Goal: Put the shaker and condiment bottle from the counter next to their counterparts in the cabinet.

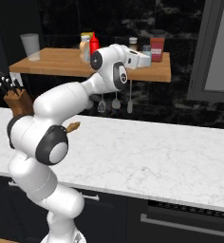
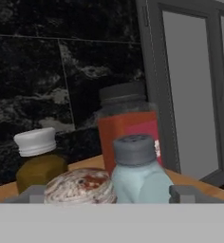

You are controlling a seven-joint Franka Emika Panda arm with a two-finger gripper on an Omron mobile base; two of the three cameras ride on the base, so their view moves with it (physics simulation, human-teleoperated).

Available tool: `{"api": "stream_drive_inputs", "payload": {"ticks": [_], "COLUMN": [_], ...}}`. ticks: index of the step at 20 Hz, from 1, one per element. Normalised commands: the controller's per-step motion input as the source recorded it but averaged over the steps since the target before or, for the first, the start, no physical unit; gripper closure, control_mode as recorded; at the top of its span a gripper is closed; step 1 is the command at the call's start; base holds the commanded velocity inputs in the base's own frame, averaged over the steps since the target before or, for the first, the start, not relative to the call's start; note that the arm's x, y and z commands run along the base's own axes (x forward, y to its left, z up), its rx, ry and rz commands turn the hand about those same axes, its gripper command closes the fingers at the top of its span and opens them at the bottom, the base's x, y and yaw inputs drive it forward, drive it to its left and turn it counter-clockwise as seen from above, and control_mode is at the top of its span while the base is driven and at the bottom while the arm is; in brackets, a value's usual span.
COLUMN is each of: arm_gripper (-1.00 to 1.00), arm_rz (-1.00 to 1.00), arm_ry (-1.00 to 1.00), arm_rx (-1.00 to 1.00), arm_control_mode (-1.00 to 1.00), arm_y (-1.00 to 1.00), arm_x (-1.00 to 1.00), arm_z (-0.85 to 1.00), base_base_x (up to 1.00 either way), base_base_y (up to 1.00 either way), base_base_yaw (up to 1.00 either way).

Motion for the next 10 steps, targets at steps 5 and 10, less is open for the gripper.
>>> {"api": "stream_drive_inputs", "payload": {"ticks": [5, 10], "arm_gripper": [-1.00, -1.00], "arm_rz": [0.00, 0.05], "arm_ry": [0.00, 0.00], "arm_rx": [0.00, -0.11], "arm_control_mode": [-1.00, -1.00], "arm_y": [-0.07, 0.09], "arm_x": [0.13, 0.05], "arm_z": [-0.09, -0.37], "base_base_x": [0.00, 0.00], "base_base_y": [0.00, 0.00], "base_base_yaw": [0.00, 0.00]}}
